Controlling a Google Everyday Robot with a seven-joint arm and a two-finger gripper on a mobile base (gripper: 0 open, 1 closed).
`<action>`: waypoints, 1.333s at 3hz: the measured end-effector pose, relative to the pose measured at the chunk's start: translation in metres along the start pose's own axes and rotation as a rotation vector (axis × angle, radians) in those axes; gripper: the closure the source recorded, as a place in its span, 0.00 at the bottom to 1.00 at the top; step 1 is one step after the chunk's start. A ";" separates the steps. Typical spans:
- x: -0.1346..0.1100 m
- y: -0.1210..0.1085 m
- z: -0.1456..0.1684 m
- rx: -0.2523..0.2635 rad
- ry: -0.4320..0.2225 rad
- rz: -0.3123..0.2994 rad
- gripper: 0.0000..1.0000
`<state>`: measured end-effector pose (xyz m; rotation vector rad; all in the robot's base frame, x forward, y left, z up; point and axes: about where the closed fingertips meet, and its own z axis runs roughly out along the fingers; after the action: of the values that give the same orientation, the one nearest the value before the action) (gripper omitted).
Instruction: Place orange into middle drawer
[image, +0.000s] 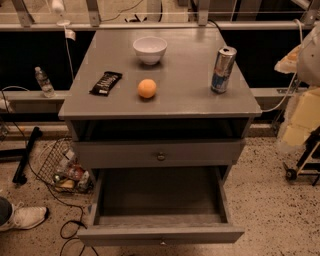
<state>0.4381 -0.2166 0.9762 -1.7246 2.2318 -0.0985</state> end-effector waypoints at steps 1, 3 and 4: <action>-0.002 -0.001 0.000 0.004 -0.004 -0.003 0.00; -0.107 -0.040 0.037 0.023 -0.098 -0.264 0.00; -0.151 -0.057 0.057 0.033 -0.135 -0.307 0.00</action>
Offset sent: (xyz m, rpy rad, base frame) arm 0.0563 0.0747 -0.0100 0.0186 -0.0424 0.2420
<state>0.5413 -0.0804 0.9676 -1.9800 1.8484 -0.0846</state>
